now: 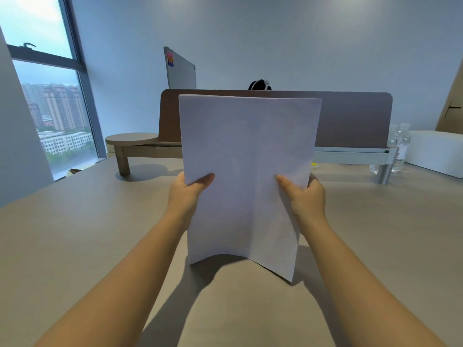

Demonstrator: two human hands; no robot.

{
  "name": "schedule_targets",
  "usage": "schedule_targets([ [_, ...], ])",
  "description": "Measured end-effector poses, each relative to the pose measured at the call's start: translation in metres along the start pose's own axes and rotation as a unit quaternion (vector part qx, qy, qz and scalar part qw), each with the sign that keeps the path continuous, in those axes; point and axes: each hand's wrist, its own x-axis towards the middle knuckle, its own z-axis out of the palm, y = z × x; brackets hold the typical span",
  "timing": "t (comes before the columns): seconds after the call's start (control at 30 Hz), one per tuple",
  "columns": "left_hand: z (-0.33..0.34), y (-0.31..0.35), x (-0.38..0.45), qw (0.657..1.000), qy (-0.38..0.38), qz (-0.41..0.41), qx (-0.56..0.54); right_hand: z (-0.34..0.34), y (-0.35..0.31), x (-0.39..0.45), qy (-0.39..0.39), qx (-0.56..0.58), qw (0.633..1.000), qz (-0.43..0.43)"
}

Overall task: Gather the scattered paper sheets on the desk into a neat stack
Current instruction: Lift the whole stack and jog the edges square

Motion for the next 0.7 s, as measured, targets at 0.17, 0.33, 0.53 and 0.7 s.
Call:
schedule_targets([
  [0.17, 0.004, 0.015, 0.003, 0.999, 0.04, 0.015, -0.011, 0.009, -0.021, 0.003, -0.003, 0.005, 0.999, -0.039],
  [0.33, -0.011, 0.015, 0.003, 0.999, -0.034, -0.009, 0.0, -0.006, -0.023, 0.008, -0.065, 0.067, 0.995, 0.032],
  [0.53, -0.009, 0.001, 0.002, 0.999, -0.048, -0.014, 0.008, -0.015, -0.005, 0.006, -0.081, 0.06, 0.991, 0.083],
  [0.7, -0.006, -0.006, 0.001, 0.999, -0.033, -0.001, -0.005, -0.01, -0.001, 0.007, -0.062, 0.079, 0.993, 0.062],
])
